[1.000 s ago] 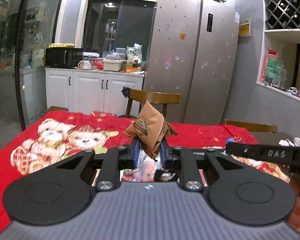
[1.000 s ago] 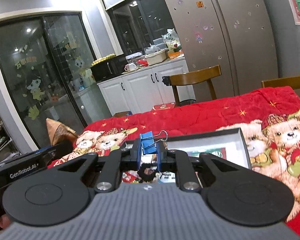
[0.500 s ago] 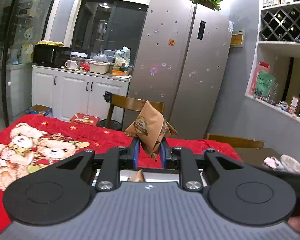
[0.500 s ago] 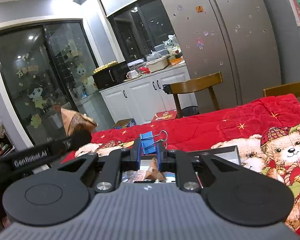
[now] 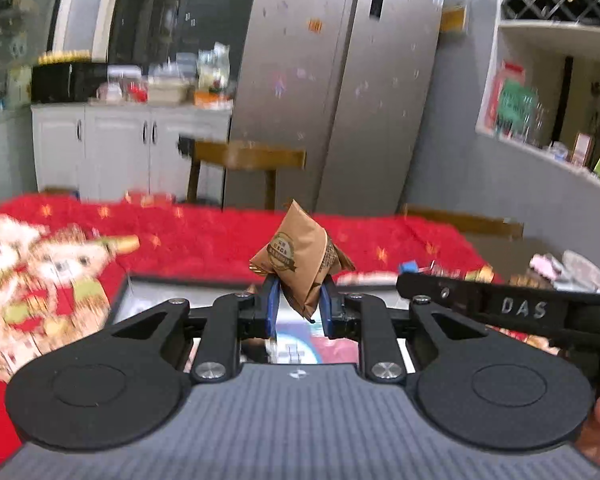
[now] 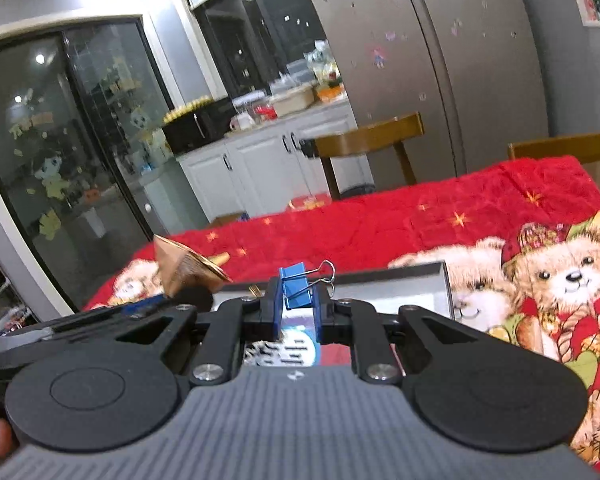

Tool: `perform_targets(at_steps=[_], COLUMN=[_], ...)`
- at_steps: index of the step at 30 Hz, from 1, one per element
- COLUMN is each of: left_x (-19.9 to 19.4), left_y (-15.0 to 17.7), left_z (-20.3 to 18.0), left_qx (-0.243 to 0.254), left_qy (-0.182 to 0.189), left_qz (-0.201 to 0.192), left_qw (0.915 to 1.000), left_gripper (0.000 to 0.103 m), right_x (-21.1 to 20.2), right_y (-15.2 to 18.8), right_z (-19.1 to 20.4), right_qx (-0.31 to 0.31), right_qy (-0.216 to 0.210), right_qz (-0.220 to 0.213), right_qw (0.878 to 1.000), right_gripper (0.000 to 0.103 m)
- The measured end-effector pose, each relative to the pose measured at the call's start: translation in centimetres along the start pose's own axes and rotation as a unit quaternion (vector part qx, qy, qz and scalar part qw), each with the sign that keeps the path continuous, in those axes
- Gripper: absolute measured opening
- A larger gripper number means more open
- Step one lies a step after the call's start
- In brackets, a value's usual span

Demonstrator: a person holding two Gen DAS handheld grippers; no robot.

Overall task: Organize objects
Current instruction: 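Carry the packet and binder clip over the black box and lower them inside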

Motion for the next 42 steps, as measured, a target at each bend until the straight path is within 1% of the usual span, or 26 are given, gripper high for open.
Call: perform_targets(at_steps=[2,6,10,14,19,23,34,42], left_x=[1.3,2.6,3.6,4.4,5.2,5.6,6.1,6.4], left_y=[0.9,2.3,4.0,5.2,6.0,6.4,7.2,7.8], left_z=[0.2,0.8,0.9,0.1,0.2,0.5,0.4,0.6], left_qx=[-0.006,-0.002,-0.007,0.019,0.029,0.03,0.034,0.026], left_qy=[0.011,0.012,0.028,0.027,0.016,0.013,0.01,0.01], left_qz=[0.022,0.037,0.06,0.068,0.076,0.084,0.097,0.107], left_qw=[0.9997,0.9993,0.9978,0.9971,0.9965,0.996,0.9946,0.9938], left_gripper=[0.025,0.025,0.025,0.025,0.025,0.025,0.025,0.025], right_x=[0.8,1.9,2.7,3.4,4.4,5.0,5.8,5.9], right_y=[0.6,1.6,2.3,3.1,3.9,4.2,4.7,4.7], right_z=[-0.3,-1.0,-1.8,-2.2,-2.7,-3.1,-3.5,-3.7], right_qx=[0.002,0.006,0.009,0.009,0.011,0.022,0.026,0.03], right_qy=[0.004,0.016,0.028,0.034,0.04,0.032,0.035,0.037], right_qz=[0.013,0.033,0.05,0.065,0.08,0.084,0.099,0.099], right_qw=[1.0,0.999,0.998,0.997,0.996,0.996,0.994,0.994], right_gripper=[0.018,0.018,0.018,0.018,0.018,0.018,0.018,0.018])
Point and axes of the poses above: each gripper's, at about its wrist camera, not at the fingertips, and x roughly the way its jaws point, z to its left, y to its underside, the point moved 9 cm from there along x, roughly the way its jaws point, and after that the axes turned 4 degrees about y, right-handed, at the moved point
